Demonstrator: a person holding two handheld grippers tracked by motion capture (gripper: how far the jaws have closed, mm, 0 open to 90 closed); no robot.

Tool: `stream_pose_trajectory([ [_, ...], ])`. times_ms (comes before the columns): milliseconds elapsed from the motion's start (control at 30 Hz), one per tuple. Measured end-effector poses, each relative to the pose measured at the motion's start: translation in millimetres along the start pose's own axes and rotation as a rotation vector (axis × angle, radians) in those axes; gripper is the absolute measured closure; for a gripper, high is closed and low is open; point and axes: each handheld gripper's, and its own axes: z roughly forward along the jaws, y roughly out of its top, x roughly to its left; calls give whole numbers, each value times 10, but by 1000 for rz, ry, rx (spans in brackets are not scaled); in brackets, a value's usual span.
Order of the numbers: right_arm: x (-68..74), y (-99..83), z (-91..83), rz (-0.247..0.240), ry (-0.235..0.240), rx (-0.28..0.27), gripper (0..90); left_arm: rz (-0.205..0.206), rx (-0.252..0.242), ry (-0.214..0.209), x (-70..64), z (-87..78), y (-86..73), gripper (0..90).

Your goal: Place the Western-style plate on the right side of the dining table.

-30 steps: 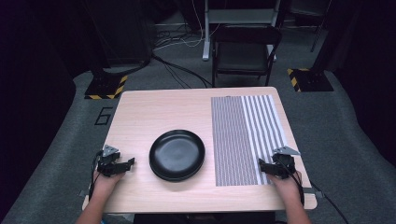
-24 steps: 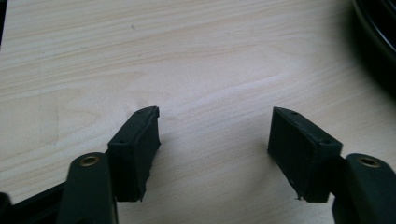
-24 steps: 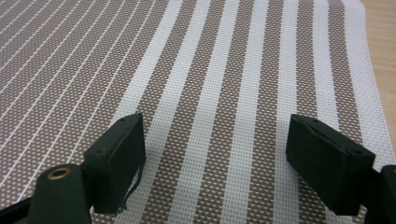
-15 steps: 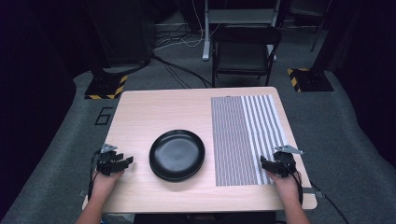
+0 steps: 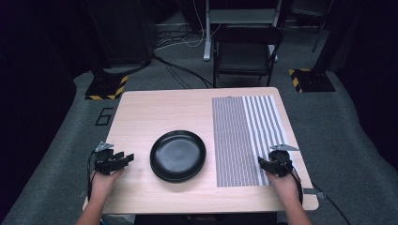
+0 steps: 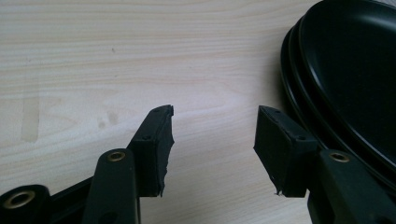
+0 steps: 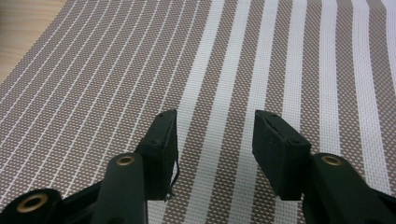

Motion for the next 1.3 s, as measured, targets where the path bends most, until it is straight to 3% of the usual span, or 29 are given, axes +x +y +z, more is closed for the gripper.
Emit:
stream_pose_trajectory([
  [33, 44, 26, -12, -32, -4, 2, 484, 15, 0, -6, -33, -23, 23, 458],
  [133, 87, 54, -29, -50, -1, -10, 504, 22, 16, 3, -47, -38, 49, 456],
  [233, 180, 140, -80, -87, 9, -24, 518, -8, 30, -11, -58, -50, 83, 461],
  [333, 224, 191, -101, -86, 20, -25, 513, -18, 25, -21, -71, -65, 112, 464],
  [433, 303, 297, -146, -86, 42, -34, 504, 23, 26, -22, -94, -79, 174, 443],
  [567, 351, 377, -169, -76, 59, -41, 509, 1, 23, -34, -135, -103, 223, 456],
  [633, 385, 430, -181, -69, 67, -40, 515, 10, 14, -41, -149, -122, 251, 474],
  [733, 426, 488, -184, -54, 83, -30, 530, -70, 0, -80, -174, -150, 298, 507],
  [800, 464, 517, -175, -53, 94, -26, 535, -83, -5, -93, -178, -163, 319, 518],
  [833, 503, 536, -167, -71, 99, -23, 538, -78, -3, -86, -187, -169, 327, 524],
  [1067, 623, 585, -141, -72, 130, -28, 555, -27, -1, -78, -282, -135, 322, 488],
  [1233, 726, 634, -99, -30, 184, -18, 565, -18, -2, -80, -346, -99, 311, 496],
  [1300, 762, 650, -83, -40, 187, -20, 565, -10, -3, -79, -353, -91, 310, 496],
])
